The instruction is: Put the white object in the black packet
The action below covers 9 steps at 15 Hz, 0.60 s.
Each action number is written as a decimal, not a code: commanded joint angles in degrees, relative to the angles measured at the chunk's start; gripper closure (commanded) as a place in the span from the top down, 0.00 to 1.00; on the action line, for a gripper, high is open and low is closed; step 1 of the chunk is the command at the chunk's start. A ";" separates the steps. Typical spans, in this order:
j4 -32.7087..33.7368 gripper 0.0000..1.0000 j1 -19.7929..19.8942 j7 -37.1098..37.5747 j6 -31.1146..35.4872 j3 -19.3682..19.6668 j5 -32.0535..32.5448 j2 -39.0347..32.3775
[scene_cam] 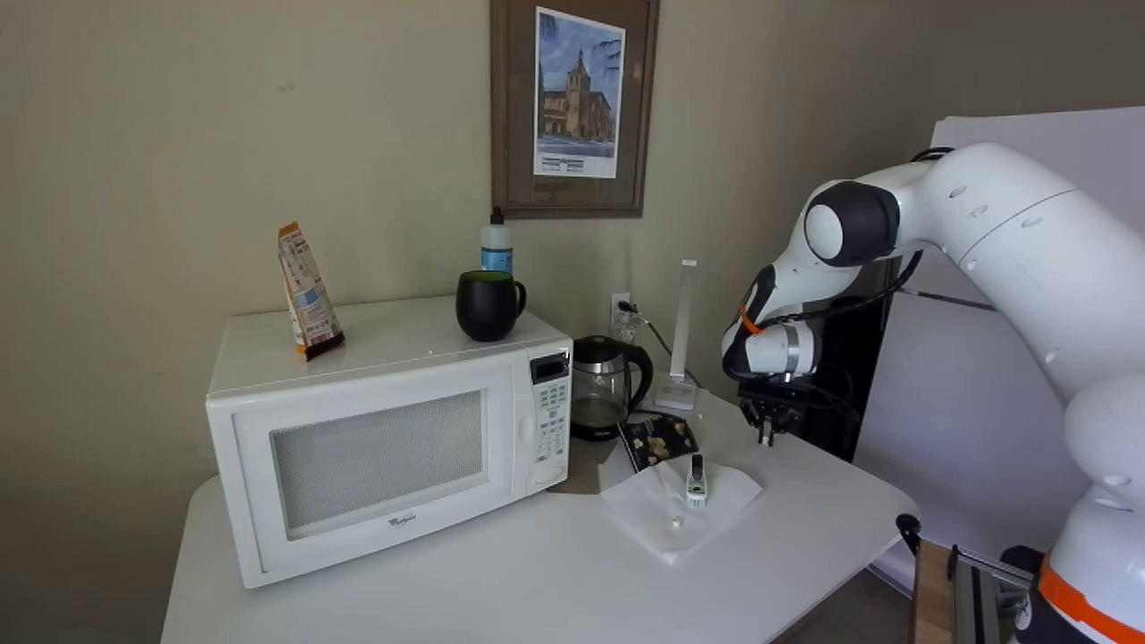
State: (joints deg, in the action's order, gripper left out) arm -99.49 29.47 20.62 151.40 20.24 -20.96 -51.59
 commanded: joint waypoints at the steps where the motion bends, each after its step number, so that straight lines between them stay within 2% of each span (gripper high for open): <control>1: 0.86 0.04 0.83 0.34 -1.13 -0.98 -0.32 -0.16; 6: 0.10 0.04 1.43 -0.70 -1.82 -2.22 -0.98 1.50; 9: -0.03 0.04 4.55 -3.68 -7.96 -6.53 -3.75 4.99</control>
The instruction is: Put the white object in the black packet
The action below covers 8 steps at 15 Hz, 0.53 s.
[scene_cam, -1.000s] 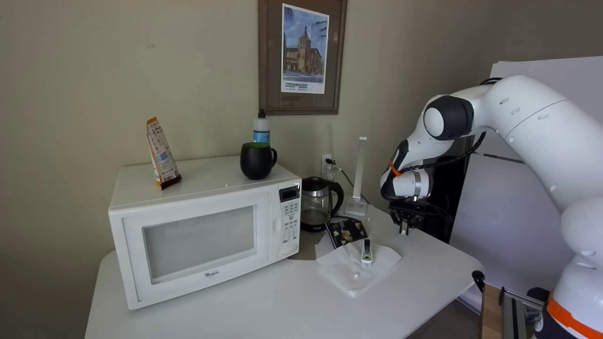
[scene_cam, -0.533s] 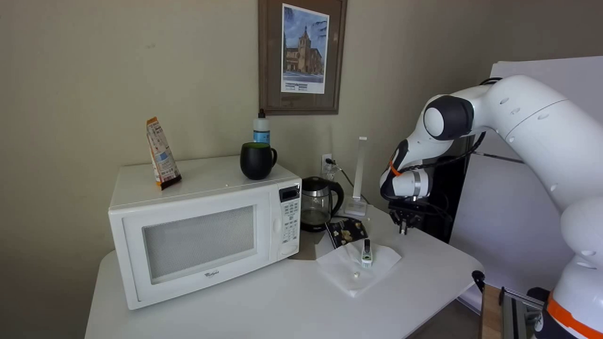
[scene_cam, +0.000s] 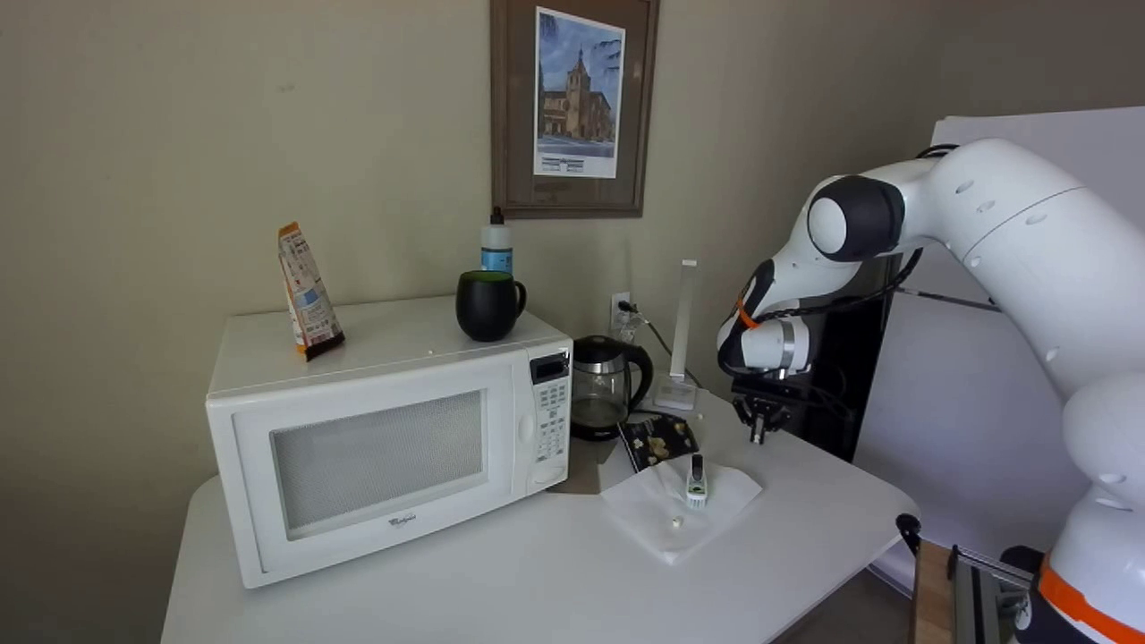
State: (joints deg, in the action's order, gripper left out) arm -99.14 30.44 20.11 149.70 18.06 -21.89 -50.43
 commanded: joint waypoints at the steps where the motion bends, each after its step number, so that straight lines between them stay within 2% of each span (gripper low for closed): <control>1: 0.31 0.04 4.11 -2.99 -9.63 -5.16 -3.71 4.54; 5: 4.90 0.04 5.89 -1.49 -23.72 -7.76 -8.63 5.39; 8: 8.47 0.04 7.58 -1.76 -31.30 -9.94 -14.70 4.32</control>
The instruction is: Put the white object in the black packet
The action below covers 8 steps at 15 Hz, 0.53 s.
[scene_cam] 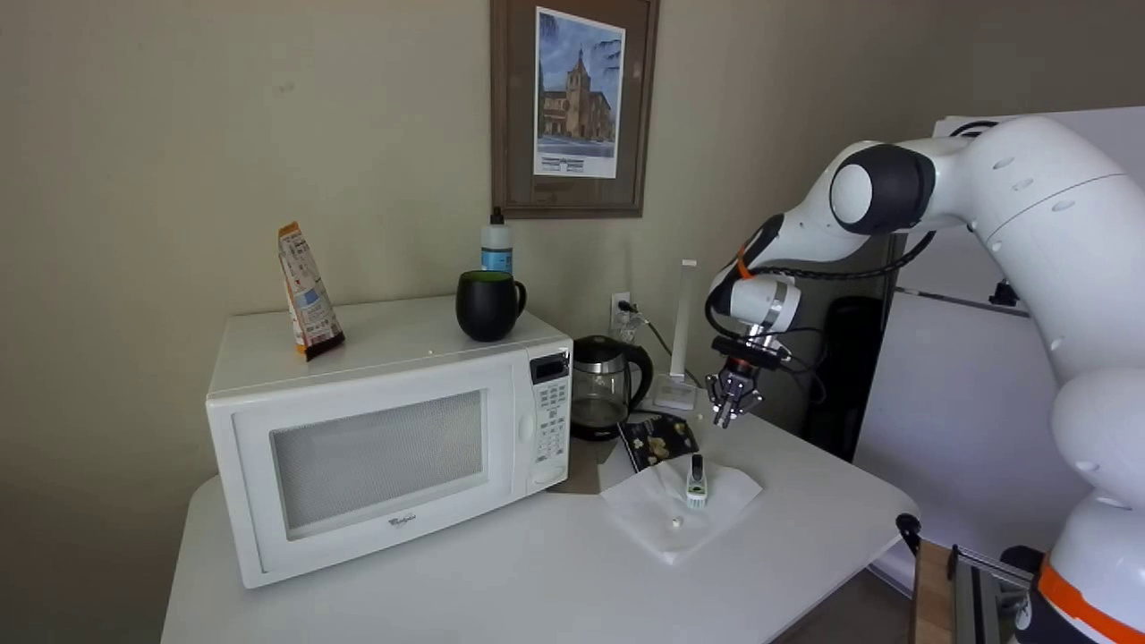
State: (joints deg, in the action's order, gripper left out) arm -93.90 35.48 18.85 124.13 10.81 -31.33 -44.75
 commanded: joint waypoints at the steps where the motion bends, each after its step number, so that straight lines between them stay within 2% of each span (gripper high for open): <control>1: 4.21 0.04 2.95 -0.70 -7.47 -3.22 -7.67 -1.93; 5: 6.47 0.04 2.20 -0.98 -5.72 -2.72 -13.81 -4.82; 8: 8.35 0.04 2.37 -1.13 -5.25 -1.83 -16.00 -6.80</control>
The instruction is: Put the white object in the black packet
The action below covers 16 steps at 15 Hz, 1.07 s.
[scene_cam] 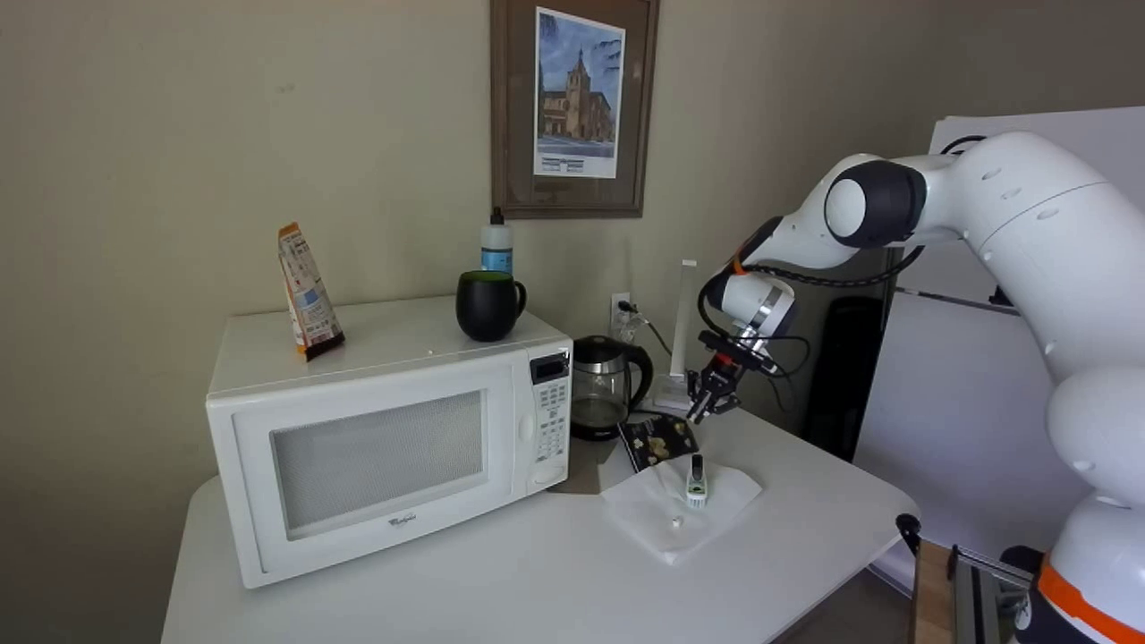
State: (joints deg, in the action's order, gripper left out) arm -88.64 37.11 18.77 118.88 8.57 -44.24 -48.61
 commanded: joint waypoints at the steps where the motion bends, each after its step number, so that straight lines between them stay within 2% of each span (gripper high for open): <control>1: 3.53 0.04 0.58 -1.26 1.28 0.76 -3.62 -3.56; 7: 7.38 0.04 1.65 -1.35 2.16 1.07 -5.28 -6.37; 16: 10.47 0.04 0.38 -0.73 4.05 -0.01 -5.32 -10.67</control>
State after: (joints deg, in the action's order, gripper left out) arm -80.22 37.86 18.35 121.47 8.85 -47.91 -57.04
